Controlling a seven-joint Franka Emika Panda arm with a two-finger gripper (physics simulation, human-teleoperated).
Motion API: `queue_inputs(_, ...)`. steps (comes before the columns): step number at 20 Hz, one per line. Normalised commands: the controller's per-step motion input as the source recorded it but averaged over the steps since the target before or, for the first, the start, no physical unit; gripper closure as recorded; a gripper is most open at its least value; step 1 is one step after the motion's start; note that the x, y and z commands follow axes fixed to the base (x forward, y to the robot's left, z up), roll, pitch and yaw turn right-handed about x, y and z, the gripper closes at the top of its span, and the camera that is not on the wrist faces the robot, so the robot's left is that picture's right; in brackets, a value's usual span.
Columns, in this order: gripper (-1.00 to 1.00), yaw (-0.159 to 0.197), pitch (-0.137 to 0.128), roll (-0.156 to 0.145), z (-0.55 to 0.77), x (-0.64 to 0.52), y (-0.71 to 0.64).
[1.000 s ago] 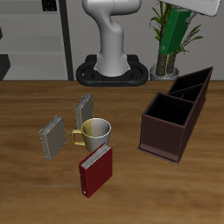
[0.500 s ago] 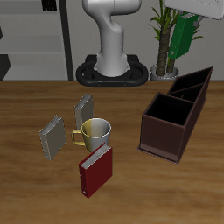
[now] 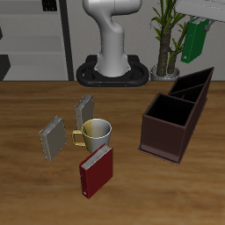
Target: Place the green book into the left desk caddy's back compartment
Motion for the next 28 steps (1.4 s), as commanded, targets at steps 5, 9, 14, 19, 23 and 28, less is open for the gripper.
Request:
queue_inputs(5,1.00,0.027,-0.006,0.028,-0.10,0.01,0.11)
queue_inputs(9,1.00,0.037,0.010,0.047,-0.18,0.21,0.14)
queue_inputs(14,1.00,0.037,0.001,0.021,-0.16,0.16,0.09)
queue_inputs(19,1.00,0.042,-0.007,0.014,-0.13,0.14,0.03)
queue_inputs(23,1.00,0.025,-0.007,-0.010,-0.08,0.22,-0.10)
queue_inputs(28,1.00,0.007,0.009,-0.025,-0.07,0.13,-0.09)
